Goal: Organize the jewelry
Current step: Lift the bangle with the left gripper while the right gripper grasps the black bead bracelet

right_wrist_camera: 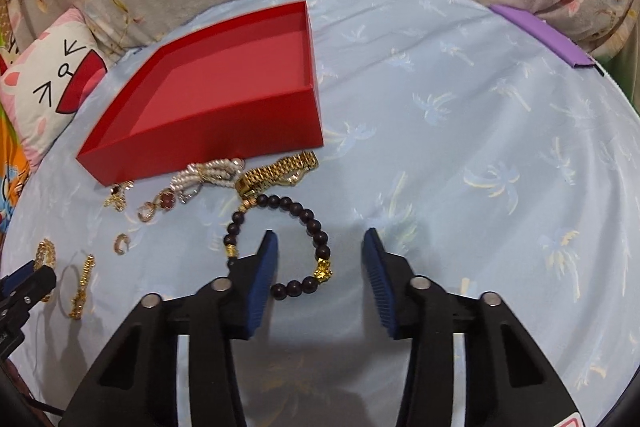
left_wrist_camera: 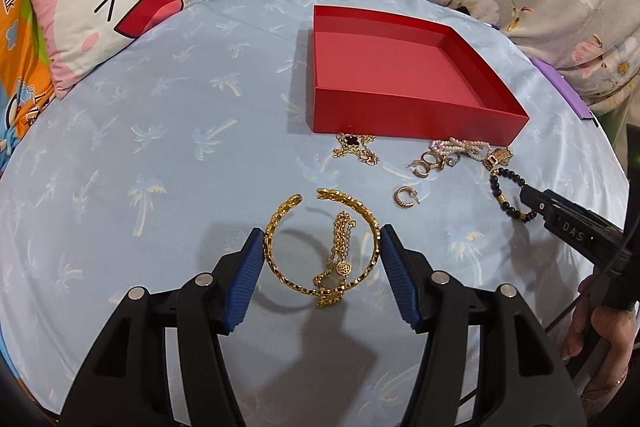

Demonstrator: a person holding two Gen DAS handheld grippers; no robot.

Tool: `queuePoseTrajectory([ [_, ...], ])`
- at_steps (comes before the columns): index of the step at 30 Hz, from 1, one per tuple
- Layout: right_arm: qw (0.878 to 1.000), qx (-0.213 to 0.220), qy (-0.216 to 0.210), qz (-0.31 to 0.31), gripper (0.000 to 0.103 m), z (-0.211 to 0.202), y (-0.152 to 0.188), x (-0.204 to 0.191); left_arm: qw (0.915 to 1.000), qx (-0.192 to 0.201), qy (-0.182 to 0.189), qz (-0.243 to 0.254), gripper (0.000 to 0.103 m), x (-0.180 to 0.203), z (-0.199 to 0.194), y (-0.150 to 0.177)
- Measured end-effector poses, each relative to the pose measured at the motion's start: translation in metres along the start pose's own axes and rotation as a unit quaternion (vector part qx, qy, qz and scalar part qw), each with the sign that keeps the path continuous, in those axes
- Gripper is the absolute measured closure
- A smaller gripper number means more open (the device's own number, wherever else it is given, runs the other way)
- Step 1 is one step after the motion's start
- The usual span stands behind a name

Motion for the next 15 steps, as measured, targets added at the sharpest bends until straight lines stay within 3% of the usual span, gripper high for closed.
queuePoseTrajectory([
  [4,1.000,0.006,0.022,-0.019,0.081,0.001,0.000,-0.002,1.0000,-0.004,0.002,0.001,0.046,0.003,0.005,-0.001],
  [6,1.000,0.008,0.016,-0.017,0.096,0.001,0.000,0.000,1.0000,-0.005,0.003,0.001,0.046,0.004,0.006,-0.001],
  [15,1.000,0.015,-0.017,-0.013,0.096,-0.017,0.003,-0.008,0.9999,0.000,0.014,0.002,0.046,0.005,-0.004,-0.004],
])
Point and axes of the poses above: each gripper's, at about its wrist camera, not at the fingertips, and z roughly the way its jaws point, x to its right, y to its underside, the point moved 2 cm from there along z, roughly the way its jaws point, and after that the axes turned 13 degrees about -y, right-handed, at the moved point
